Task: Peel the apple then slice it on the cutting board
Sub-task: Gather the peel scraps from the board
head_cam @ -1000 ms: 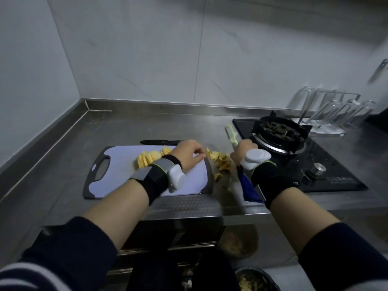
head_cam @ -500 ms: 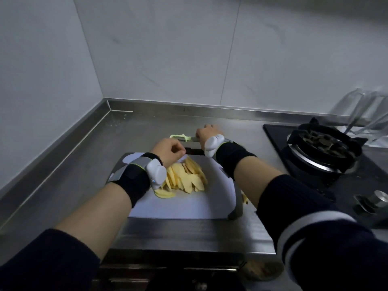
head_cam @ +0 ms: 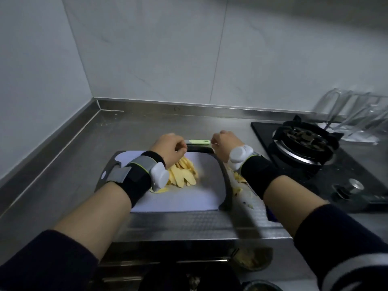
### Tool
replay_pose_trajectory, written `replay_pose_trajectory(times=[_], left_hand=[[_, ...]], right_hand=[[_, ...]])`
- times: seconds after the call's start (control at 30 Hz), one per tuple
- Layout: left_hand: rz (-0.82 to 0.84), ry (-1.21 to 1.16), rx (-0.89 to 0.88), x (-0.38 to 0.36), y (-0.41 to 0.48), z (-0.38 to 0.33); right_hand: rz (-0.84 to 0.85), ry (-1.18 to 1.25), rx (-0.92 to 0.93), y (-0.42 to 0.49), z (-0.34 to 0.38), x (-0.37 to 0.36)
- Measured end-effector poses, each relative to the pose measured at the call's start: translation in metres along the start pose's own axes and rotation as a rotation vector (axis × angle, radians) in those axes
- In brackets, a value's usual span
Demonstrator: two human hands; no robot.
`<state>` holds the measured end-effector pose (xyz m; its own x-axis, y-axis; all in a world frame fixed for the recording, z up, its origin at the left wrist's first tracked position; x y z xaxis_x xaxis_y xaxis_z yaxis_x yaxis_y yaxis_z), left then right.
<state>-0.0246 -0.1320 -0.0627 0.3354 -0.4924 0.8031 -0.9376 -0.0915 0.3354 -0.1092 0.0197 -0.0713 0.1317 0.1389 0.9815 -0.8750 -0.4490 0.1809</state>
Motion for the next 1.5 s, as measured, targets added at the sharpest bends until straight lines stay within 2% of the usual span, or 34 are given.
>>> replay_pose_trajectory(times=[0.17,0.27,0.4,0.6,0.73,0.83,0.97,1.1,1.3,1.5], left_hand=[[0.075,-0.060,-0.195,-0.034,-0.027,-0.079],[0.154,-0.084,-0.219,-0.069,-0.044,-0.105],[0.177,-0.060,-0.224,-0.096,-0.050,-0.110],[0.115,-0.039,-0.250,-0.103,-0.051,-0.103],[0.041,-0.127,-0.259,-0.098,-0.052,-0.094],[-0.006,-0.155,-0.248,-0.096,-0.050,-0.091],[-0.026,-0.157,-0.242,-0.096,-0.049,-0.088],[-0.027,-0.139,-0.233,-0.097,-0.049,-0.086],[-0.025,-0.140,-0.232,-0.098,-0.048,-0.087],[-0.023,-0.120,-0.230,-0.096,-0.050,-0.090]], right_hand=[[-0.046,-0.119,-0.192,-0.086,-0.073,0.022],[-0.070,-0.200,-0.348,-0.135,-0.107,0.026],[-0.026,-0.196,-0.488,-0.173,-0.127,0.008],[0.019,-0.054,-0.483,-0.169,-0.123,-0.017],[-0.033,0.020,-0.559,-0.138,-0.141,0.007],[-0.068,0.142,-0.439,-0.093,-0.132,0.025],[0.027,0.323,-0.200,-0.042,-0.084,0.020],[0.114,0.270,-0.087,-0.022,-0.056,-0.015],[0.092,0.324,0.047,-0.048,-0.062,-0.020],[0.051,0.442,0.076,-0.096,-0.073,-0.020]])
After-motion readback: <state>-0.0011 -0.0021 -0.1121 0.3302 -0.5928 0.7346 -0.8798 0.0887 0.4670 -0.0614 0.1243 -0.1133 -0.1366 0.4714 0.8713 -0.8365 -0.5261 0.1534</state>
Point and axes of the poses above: each hand's wrist, its own y-axis towards the middle knuckle, its own x-axis out of the back of the hand, z = x × y, the point moved 10 cm from there along y, towards the middle knuckle, and after that the axes turned 8 degrees about -z, right-handed, at the moved point
